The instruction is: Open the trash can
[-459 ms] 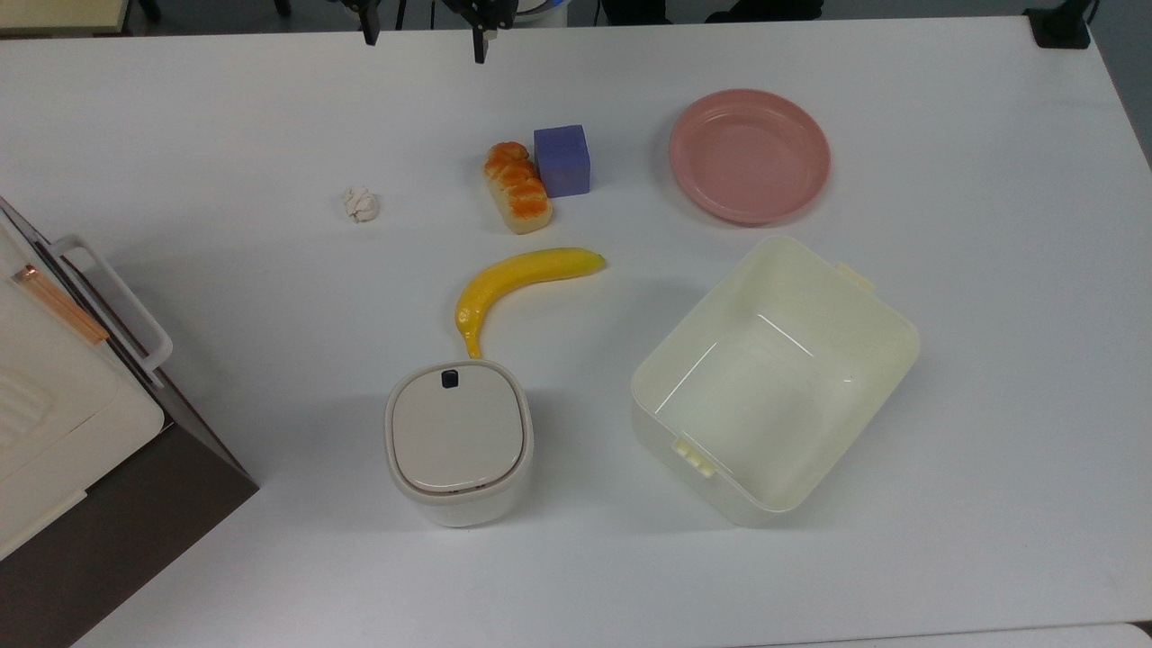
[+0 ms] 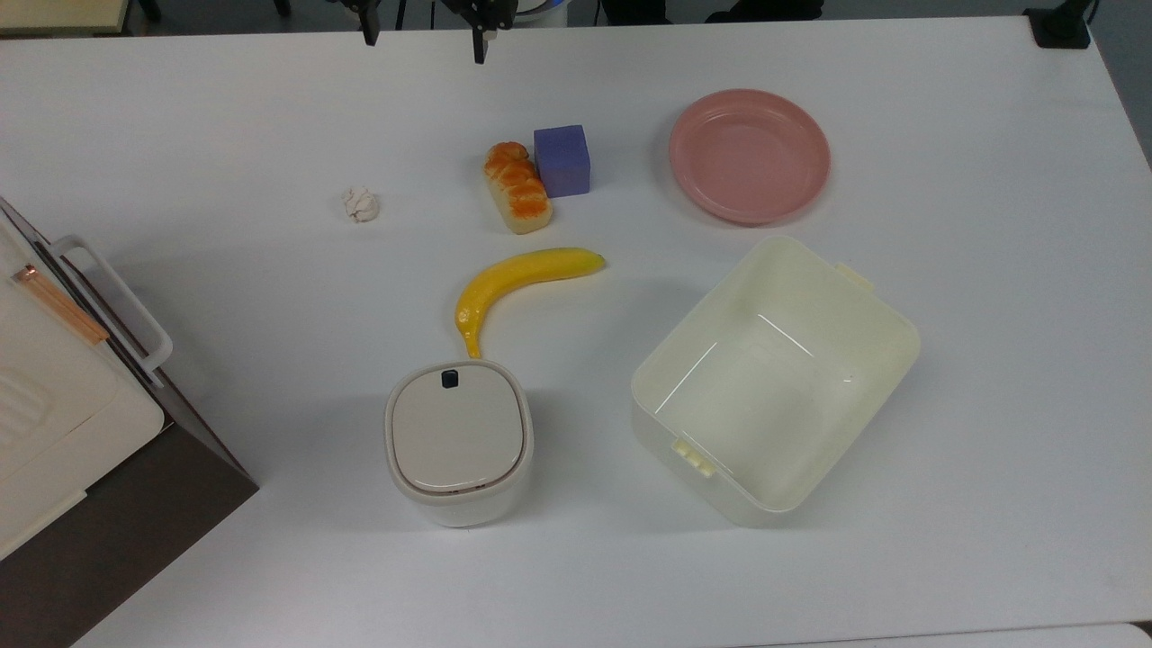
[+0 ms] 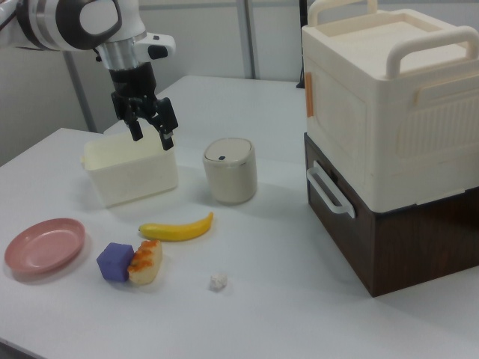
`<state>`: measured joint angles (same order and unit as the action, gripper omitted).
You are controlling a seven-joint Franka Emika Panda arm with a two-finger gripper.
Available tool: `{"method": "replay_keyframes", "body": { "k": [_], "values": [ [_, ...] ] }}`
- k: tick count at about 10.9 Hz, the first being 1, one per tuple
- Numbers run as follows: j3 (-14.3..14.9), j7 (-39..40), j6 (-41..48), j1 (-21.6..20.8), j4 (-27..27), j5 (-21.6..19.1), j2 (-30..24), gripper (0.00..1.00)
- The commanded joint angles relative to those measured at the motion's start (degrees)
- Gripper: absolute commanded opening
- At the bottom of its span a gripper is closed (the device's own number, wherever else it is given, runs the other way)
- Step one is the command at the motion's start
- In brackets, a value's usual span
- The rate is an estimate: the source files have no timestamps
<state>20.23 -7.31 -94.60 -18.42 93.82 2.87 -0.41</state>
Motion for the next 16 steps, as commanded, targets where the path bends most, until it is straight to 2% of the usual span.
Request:
{"method": "replay_keyframes", "body": {
  "k": [1,5,8,16],
  "values": [
    [0.8,0.3,0.7,-0.8,0.9,-1.0,-0.5,1.0],
    [0.7,1.9,1.3,-1.0,0.8,-0.2,-0.6,1.0],
    [0.7,6.4,1.5,-0.6,0.7,-0.6,-0.6,1.0],
    [0.6,7.0,3.4,-0.8,0.8,-1.0,-0.6,1.0]
  ]
}}
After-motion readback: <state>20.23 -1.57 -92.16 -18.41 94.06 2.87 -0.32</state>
